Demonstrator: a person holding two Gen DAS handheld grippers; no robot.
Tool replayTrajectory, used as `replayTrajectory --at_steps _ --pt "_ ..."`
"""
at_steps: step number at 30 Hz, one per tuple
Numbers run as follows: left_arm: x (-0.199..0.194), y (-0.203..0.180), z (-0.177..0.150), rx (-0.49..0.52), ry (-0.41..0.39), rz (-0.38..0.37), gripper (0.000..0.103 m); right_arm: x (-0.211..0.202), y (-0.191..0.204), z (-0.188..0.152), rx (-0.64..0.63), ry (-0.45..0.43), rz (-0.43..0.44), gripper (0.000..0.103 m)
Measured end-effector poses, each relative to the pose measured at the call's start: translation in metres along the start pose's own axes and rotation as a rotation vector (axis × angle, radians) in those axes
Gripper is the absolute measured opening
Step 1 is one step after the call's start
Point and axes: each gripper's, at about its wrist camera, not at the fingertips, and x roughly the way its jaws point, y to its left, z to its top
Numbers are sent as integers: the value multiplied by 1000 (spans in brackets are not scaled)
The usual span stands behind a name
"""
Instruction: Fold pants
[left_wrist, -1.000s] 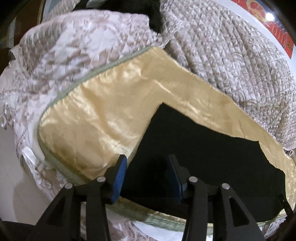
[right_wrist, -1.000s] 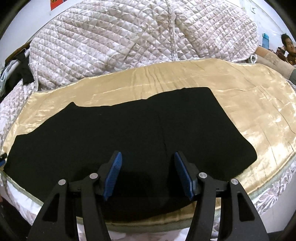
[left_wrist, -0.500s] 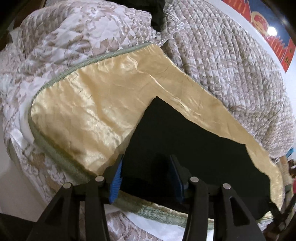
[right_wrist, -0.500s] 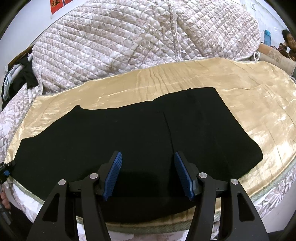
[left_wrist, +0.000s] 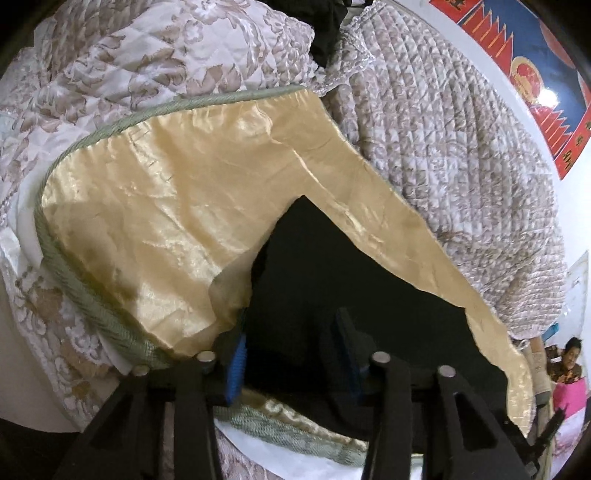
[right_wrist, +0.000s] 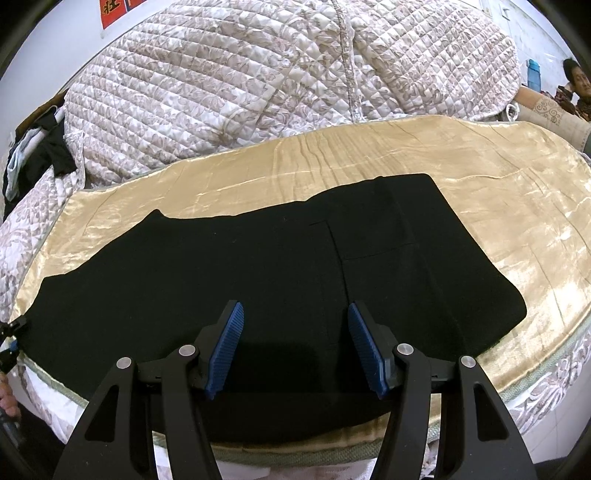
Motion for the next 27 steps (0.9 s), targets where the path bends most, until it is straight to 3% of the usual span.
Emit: replayTrajectory --at_steps 1,4,7,11,18,27 --pt "1 -1 1 7 0 14 23 0 -1 0 -2 0 0 59" --pt "4 -5 0 26 13 23 12 0 -1 1 0 0 5 59" --pt "0 -12 1 47 4 20 11 -1 -2 0 7 -3 18 59" --pt "-9 -32 5 78 -8 -51 10 -3 -2 1 15 -7 25 59" --pt "-11 -105 5 205 8 -182 10 -4 -4 2 47 -11 50 59" --pt "20 -205 -46 393 125 -333 10 -6 -12 2 92 -14 73 59"
